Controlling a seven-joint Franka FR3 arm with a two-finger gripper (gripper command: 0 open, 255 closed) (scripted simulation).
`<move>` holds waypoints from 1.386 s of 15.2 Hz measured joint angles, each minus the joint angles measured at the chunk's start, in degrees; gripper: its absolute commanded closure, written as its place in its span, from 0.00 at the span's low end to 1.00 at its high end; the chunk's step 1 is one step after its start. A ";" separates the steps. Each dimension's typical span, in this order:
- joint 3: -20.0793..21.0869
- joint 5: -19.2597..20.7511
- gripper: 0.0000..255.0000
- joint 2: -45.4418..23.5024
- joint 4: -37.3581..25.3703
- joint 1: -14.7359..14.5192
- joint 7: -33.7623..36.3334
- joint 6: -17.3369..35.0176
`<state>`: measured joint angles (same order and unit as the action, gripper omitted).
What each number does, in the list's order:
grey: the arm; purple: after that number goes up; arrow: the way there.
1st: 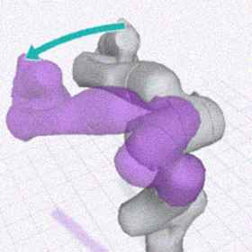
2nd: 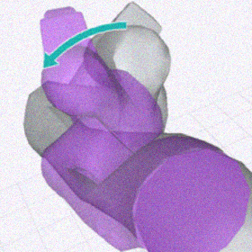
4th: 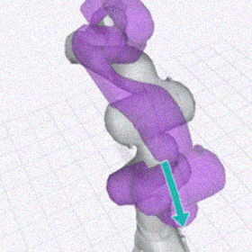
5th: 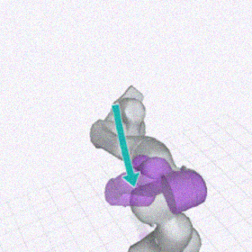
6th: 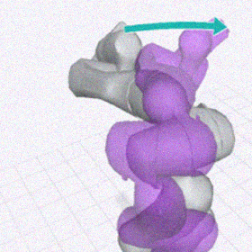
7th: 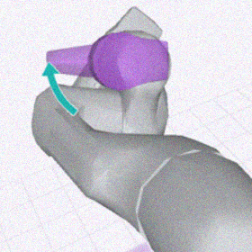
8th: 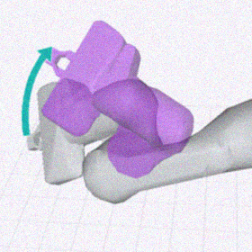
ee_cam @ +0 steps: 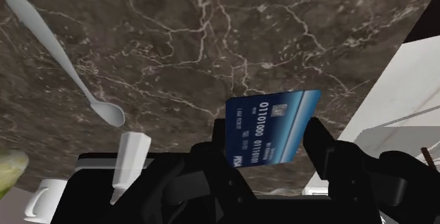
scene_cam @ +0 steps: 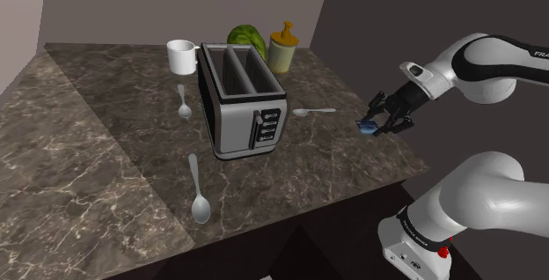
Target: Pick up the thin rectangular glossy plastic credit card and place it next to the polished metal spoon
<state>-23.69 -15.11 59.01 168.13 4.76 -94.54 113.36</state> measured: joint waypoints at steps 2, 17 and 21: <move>4.38 -4.24 1.00 0.38 0.77 -0.67 2.32 2.53; 25.88 -28.81 1.00 -28.60 -11.90 -21.74 9.08 24.33; 29.37 -31.63 1.00 -37.00 -17.98 -24.62 11.41 29.03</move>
<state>5.68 -46.74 22.01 150.15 -19.86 -83.14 142.39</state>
